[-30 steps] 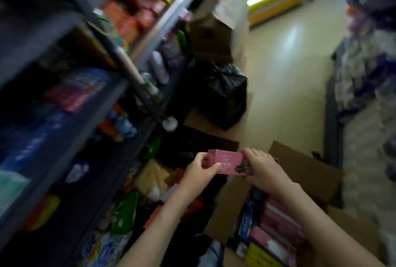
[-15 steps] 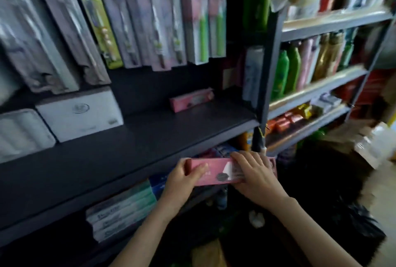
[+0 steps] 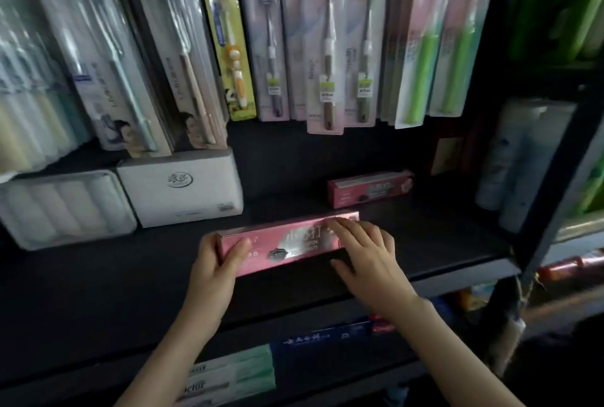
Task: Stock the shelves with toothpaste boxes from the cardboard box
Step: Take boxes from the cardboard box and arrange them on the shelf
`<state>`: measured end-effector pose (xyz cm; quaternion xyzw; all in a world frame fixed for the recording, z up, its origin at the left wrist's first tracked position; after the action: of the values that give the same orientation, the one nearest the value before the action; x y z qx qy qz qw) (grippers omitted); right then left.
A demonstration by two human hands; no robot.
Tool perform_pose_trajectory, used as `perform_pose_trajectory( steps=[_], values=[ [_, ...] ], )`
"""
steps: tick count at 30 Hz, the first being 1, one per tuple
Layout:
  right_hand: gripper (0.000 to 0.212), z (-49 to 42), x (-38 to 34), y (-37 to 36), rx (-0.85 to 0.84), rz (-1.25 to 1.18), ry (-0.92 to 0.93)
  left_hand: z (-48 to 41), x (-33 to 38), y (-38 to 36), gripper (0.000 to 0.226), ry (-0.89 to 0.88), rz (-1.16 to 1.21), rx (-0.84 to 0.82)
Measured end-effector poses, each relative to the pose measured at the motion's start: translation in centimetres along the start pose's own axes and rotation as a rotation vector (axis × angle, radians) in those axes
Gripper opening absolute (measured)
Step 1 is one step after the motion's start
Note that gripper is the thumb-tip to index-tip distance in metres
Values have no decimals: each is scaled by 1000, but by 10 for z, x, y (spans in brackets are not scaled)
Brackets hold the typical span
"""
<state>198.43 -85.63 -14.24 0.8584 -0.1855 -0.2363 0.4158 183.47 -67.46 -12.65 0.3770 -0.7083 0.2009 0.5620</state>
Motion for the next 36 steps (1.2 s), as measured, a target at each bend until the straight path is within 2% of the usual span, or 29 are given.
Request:
perform_pose_trajectory(
  steps=[4,7,9,13,18,21,26,30,36],
  values=[
    [62,-29,-1,-6,-66,-17,2,-15,-5,17,14,11,-42,49],
    [64,-59,19,-12,-148,11,-170,-23,-14,26,18,67,-120,-7],
    [67,-76,34,-17,-201,4,-272,-28,-22,36,28,89,-254,-46],
    [76,-102,53,-27,-300,-26,-355,-35,-22,49,42,60,-429,-58],
    [89,-120,67,-38,-480,155,-374,-36,-13,44,46,6,-613,-52],
    [84,-130,73,-37,-437,353,-315,-36,-12,41,44,-5,-662,-21],
    [52,-137,80,-23,-402,479,-250,-41,-9,36,41,-4,-699,21],
    [55,-115,87,-1,-507,411,-167,-52,-9,20,42,-11,-720,19],
    [60,-80,68,7,-384,316,-6,-79,-4,-66,48,-67,-625,-129]
  ],
)
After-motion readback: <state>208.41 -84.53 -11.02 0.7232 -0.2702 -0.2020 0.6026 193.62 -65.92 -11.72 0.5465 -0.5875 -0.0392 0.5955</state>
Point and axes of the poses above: each hand's wrist, its own z-axis away from the middle knuckle, its own y-axis out of the back of the hand, x = y × z, the point moved 5 cm from there along -z, towards the middle knuckle, and after that the axes turned 4 degrees about -y, right-handed, at the moved point
